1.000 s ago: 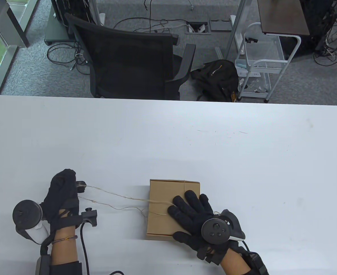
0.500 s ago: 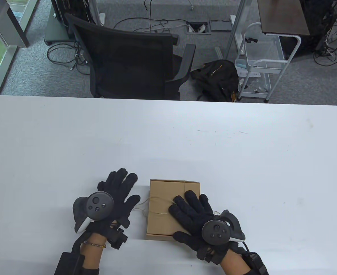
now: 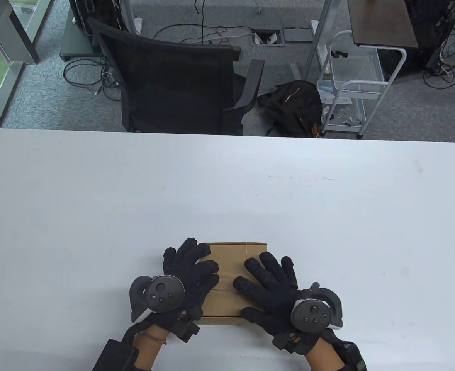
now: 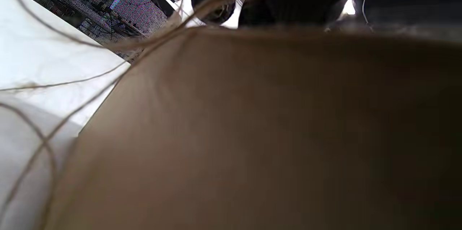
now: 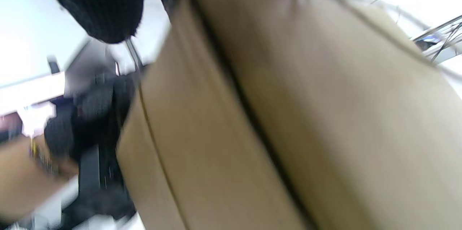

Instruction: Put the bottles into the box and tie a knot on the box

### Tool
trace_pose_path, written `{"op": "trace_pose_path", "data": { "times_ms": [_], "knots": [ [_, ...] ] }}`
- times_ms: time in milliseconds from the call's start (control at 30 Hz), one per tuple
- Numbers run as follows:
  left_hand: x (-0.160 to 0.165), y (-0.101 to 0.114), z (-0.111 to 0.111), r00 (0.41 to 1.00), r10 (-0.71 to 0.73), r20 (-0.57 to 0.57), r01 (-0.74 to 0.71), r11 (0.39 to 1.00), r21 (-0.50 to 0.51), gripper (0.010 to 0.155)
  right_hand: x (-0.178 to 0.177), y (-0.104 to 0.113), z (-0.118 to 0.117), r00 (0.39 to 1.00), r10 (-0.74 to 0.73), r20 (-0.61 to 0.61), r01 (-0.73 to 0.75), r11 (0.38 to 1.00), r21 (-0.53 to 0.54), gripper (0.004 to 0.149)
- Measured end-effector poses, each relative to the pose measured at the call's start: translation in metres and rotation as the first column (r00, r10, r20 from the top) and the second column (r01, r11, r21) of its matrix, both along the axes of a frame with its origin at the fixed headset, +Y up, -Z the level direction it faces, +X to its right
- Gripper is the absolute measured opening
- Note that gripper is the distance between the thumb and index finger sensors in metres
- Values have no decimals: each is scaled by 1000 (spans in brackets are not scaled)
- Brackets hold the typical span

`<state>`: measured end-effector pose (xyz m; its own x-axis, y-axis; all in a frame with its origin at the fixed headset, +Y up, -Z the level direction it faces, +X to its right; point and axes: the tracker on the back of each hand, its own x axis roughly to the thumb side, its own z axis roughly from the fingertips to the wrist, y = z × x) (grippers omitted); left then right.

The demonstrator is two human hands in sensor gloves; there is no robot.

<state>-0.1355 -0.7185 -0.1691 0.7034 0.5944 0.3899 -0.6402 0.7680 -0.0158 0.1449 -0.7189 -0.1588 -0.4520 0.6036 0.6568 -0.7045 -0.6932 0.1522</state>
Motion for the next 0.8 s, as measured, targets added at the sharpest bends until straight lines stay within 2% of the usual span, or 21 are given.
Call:
{"op": "trace_pose_path", "data": {
  "times_ms": [133, 233, 300, 333, 400, 467, 533, 600, 633, 733, 800],
  "knots": [
    [-1, -3, 1, 997, -72, -7, 73, 997, 25, 47, 27, 4, -7, 981, -154, 117, 162, 984, -70, 70],
    [2, -8, 1, 996, -84, 4, 84, 996, -2, 48, 37, -3, -14, 976, -79, 201, 123, 969, -215, 75],
    [4, -8, 2, 995, -98, -16, 99, 995, 11, 47, 38, -11, -17, 977, -30, 212, 98, 943, -317, 77],
    [5, -7, 3, 994, -105, -18, 105, 994, 11, 47, 38, -13, -16, 971, -27, 236, 105, 940, -325, 79],
    [7, -7, 5, 992, -123, -16, 123, 992, 15, 48, 36, -7, -10, 925, -33, 377, 131, 962, -238, 81],
    [8, -7, 6, 990, -139, -20, 140, 990, 29, 48, 30, 6, -3, 893, 109, 437, -43, 986, -158, 84],
    [9, -7, 6, 988, -151, -19, 152, 988, 34, 48, 21, 15, 4, 840, 209, 500, -184, 978, -100, 78],
    [9, -7, 6, 990, -138, -17, 139, 990, 26, 48, 17, 11, 2, 853, 266, 449, -193, 960, -203, 68],
    [9, -8, 6, 991, -136, -18, 136, 990, 24, 47, 16, 8, 2, 876, 229, 424, -152, 966, -207, 67],
    [11, -8, 7, 991, -133, -11, 133, 991, 31, 48, 15, 0, 0, 886, 197, 421, -100, 965, -241, 60],
    [13, -9, 8, 991, -135, 0, 134, 990, 40, 48, 12, 0, 1, 860, 220, 460, -109, 961, -256, 57]
  ]
}}
